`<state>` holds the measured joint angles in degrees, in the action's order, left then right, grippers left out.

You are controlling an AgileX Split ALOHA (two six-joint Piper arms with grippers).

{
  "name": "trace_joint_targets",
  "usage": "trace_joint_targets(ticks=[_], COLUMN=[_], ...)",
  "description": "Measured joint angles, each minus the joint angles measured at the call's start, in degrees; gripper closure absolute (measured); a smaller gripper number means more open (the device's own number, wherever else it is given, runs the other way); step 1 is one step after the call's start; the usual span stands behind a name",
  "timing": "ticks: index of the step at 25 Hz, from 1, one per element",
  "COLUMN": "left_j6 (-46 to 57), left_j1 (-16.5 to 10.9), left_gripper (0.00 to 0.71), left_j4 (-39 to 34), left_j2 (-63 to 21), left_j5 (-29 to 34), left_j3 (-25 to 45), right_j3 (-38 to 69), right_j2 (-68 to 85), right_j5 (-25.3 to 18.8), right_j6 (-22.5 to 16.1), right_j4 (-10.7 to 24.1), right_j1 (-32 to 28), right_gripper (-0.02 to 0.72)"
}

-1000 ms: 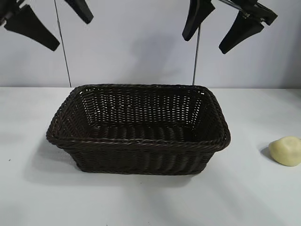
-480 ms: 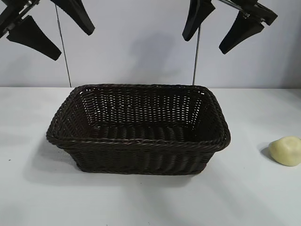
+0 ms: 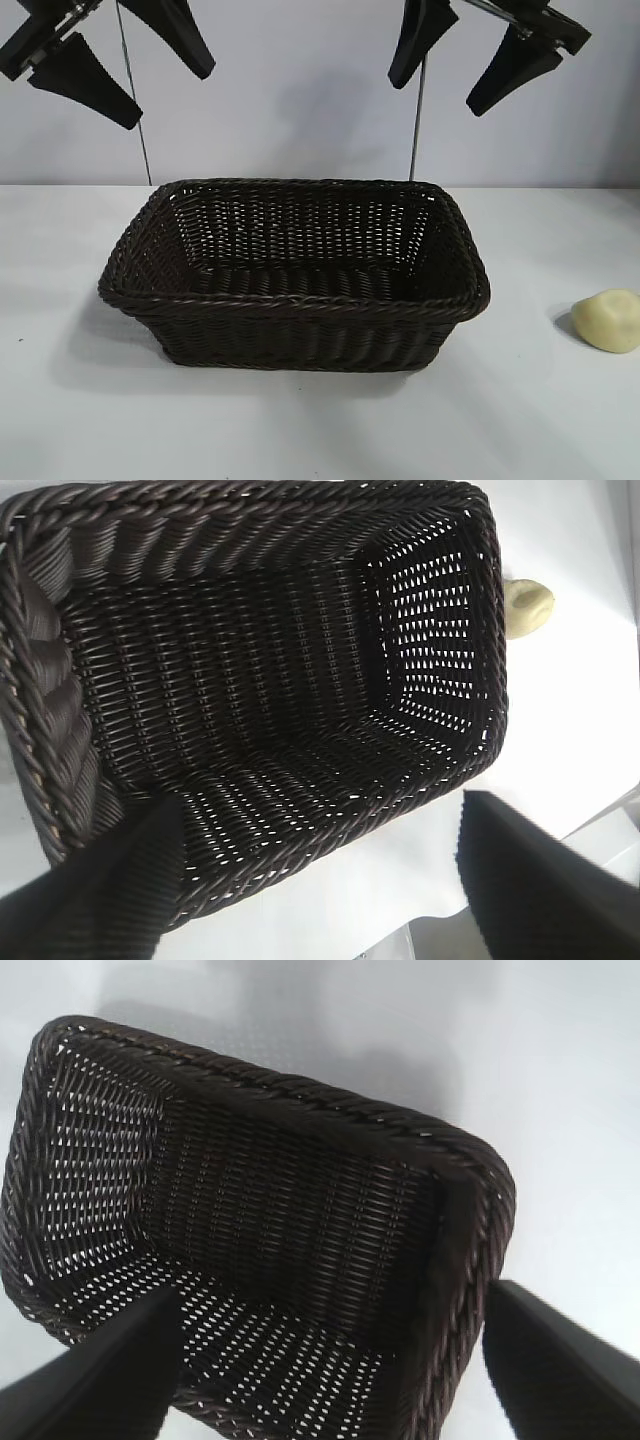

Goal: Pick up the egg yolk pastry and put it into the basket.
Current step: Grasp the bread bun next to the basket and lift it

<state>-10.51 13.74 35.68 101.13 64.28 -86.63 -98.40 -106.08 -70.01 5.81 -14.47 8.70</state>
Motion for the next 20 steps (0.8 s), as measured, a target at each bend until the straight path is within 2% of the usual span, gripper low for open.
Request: trace_joint_targets(ticks=[8,15,20], left_j6=[-0.05,-0.05,-0.05], left_j1=[0.0,0.0,0.0], left_gripper=[0.16,0.16,0.16], left_j4=[0.0,0.0,0.0], left_j2=[0.0,0.0,0.0], left_j5=[-0.05,-0.16,-0.16], left_j3=[0.0,0.0,0.0], right_j3=[0.14,10.38,16.41], right_j2=[0.92,6.78,9.88], right_j5=[-0.54,-0.53,-0.58], right_j6=[0.0,0.0,-0.25], right_j4=[1.04,2.02,6.68], right_j1=[-8.96,-10.19,-10.19], right_gripper=[0.134,0.134,0.134])
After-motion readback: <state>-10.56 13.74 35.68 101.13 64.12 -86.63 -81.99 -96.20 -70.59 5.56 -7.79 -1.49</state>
